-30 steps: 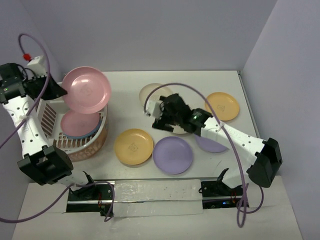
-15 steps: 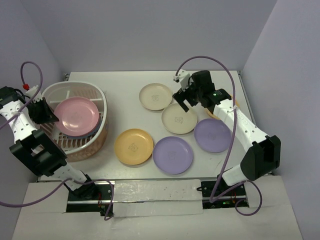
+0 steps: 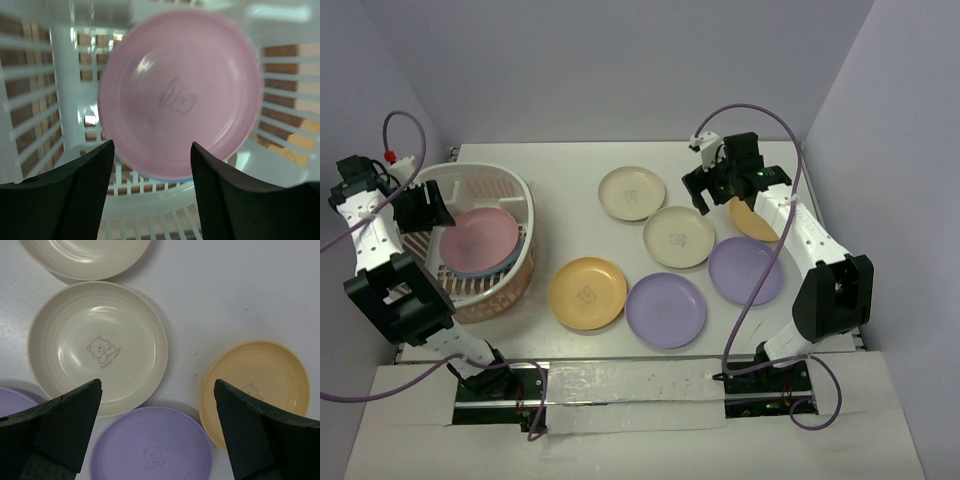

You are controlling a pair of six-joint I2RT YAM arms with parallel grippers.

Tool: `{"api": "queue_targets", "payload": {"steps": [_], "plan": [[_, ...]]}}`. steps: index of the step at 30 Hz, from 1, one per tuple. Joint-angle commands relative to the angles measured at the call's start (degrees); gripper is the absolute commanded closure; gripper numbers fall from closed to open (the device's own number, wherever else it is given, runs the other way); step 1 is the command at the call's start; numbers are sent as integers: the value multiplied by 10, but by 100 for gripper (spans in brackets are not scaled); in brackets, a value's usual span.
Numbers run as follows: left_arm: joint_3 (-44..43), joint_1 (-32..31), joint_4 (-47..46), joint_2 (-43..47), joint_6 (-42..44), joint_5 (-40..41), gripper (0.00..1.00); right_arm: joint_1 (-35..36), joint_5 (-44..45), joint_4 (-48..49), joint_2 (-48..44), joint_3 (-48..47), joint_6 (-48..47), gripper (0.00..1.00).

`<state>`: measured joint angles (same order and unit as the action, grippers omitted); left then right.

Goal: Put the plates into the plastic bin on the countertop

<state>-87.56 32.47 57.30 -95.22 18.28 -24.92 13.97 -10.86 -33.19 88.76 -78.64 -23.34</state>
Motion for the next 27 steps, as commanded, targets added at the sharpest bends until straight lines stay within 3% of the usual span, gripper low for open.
{"api": "queue_targets", "payload": {"steps": [1,4,7,11,15,20,27], "plan": [[-69,-75,-42,100,47,-64,28,-56,-27,-11,26,-40,37,0],[-47,-168,-38,143,96,-77,27,-88,-40,-15,38,-47,49,0],[3,-299,-55,179,126,-47,27,-133,-53,-22,58,-55,57,0],[41,-430,-36,134,162,-57,28,-182,-56,-29,83,-74,59,0],[47,-507,-37,63,180,-58,28,-214,-52,-36,109,-95,52,0],[42,-561,-40,-25,194,-43,29,-240,-46,-42,122,-108,41,0],[30,-568,-59,-143,223,-38,38,-262,-49,-50,125,-105,28,0]]}}
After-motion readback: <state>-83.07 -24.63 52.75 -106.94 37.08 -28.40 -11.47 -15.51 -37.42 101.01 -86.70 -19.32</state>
